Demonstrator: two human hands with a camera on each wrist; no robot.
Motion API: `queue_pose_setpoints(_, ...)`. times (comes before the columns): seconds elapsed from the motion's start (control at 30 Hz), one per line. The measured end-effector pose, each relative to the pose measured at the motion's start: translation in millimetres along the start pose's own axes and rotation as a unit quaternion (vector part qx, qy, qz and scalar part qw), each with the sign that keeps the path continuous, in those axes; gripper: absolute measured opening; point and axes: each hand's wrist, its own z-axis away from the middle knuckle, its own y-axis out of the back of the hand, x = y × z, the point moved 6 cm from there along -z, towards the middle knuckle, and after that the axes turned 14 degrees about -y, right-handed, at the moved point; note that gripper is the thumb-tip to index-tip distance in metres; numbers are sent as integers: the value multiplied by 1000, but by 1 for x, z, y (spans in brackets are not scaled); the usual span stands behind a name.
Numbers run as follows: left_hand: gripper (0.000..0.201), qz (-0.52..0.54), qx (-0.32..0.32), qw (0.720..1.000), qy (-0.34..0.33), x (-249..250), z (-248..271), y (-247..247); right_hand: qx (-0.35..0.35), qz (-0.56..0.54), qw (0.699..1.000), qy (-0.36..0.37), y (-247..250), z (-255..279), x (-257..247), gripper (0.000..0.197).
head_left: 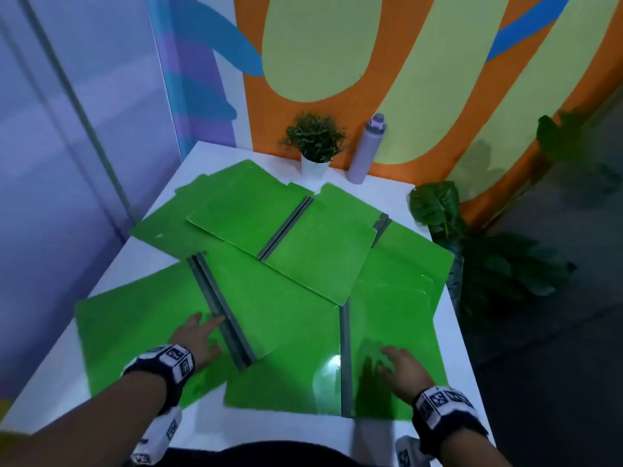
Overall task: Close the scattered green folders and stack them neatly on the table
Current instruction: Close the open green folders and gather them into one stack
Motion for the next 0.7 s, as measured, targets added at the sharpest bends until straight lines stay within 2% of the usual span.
queue_pose_setpoints(0.13, 73, -64, -76, 995, -20, 11, 14, -32, -20, 99, 993, 63, -37, 15, -15, 67)
queue_pose_setpoints(0.27, 74, -67, -74, 995, -17, -7, 32, -45, -78, 137, 985, 65, -64, 20, -4, 80)
queue_pose_setpoints(0.37, 67, -67, -44, 997, 6, -25, 49, -34, -76, 137, 986, 56, -59, 16, 15, 76)
queue_pose_setpoints(0.43, 55, -75, -11, 996, 44, -38, 57, -23, -74, 144, 986, 39, -51, 9, 31, 71)
queue_pose_setpoints(0.5, 50, -91, -8, 992, 85, -47, 60, -13, -64, 133, 989, 9, -42, 4, 40, 62)
queue_pose_setpoints(0.63, 60, -108, -17, 987, 118, -39, 46, -7, 3, 132, 991, -10, -30, 12, 20, 43)
queue_pose_setpoints(0.7, 67, -129, -47, 982, 131, -29, 41, -12, -4, 135, 991, -2, -40, 20, 6, 56)
